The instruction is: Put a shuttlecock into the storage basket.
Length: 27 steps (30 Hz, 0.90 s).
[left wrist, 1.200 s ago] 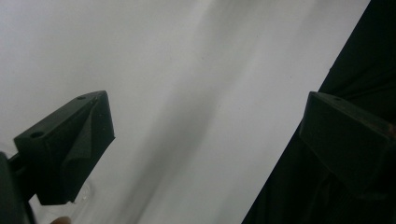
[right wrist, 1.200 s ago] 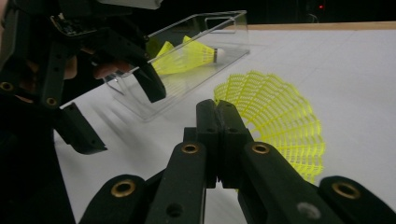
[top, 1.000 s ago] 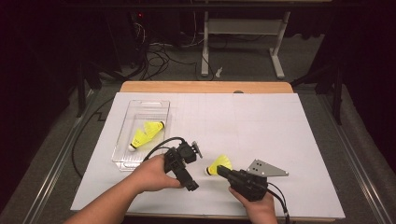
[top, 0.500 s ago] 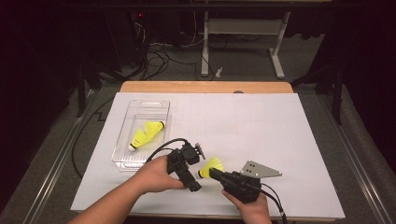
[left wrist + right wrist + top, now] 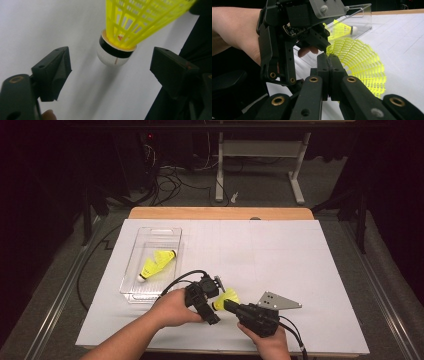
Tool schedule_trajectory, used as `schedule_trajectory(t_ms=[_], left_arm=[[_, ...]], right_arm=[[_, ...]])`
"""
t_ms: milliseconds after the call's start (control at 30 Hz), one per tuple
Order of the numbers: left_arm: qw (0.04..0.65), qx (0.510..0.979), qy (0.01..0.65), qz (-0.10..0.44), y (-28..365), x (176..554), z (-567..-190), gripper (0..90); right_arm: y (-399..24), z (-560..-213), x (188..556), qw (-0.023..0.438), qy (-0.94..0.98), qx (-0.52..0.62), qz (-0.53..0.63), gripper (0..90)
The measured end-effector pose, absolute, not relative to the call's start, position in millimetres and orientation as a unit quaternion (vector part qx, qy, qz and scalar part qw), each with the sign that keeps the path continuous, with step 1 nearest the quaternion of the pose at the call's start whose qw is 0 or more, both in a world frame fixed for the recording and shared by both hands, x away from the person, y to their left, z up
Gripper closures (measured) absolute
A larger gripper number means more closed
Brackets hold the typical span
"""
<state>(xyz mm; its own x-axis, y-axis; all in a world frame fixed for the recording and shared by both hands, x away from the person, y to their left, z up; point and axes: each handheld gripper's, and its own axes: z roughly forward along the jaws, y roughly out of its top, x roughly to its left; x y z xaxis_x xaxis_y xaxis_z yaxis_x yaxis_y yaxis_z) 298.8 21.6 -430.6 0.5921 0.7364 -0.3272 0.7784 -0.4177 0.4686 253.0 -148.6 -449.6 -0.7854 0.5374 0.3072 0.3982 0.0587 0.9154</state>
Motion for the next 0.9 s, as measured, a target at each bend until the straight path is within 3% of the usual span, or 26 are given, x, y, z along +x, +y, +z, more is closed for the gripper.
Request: schedule_trajectory(t_ms=[400,633,900], left_arm=[[0.318,0.837,0.442,-0.06,23.7,296.9,-424.7,50.0],[0.322,0.839,0.436,-0.053,25.1,296.5,-425.5,61.6],[0.325,0.843,0.427,-0.046,24.4,294.6,-427.9,63.6]], right_arm=[[-148.8,-450.5,253.1,0.05,0.722,0.325,0.609,90.0],[-150.1,-450.5,253.6,0.051,0.721,0.328,0.608,90.0],[-150.9,-451.1,253.9,0.054,0.722,0.329,0.606,90.0]])
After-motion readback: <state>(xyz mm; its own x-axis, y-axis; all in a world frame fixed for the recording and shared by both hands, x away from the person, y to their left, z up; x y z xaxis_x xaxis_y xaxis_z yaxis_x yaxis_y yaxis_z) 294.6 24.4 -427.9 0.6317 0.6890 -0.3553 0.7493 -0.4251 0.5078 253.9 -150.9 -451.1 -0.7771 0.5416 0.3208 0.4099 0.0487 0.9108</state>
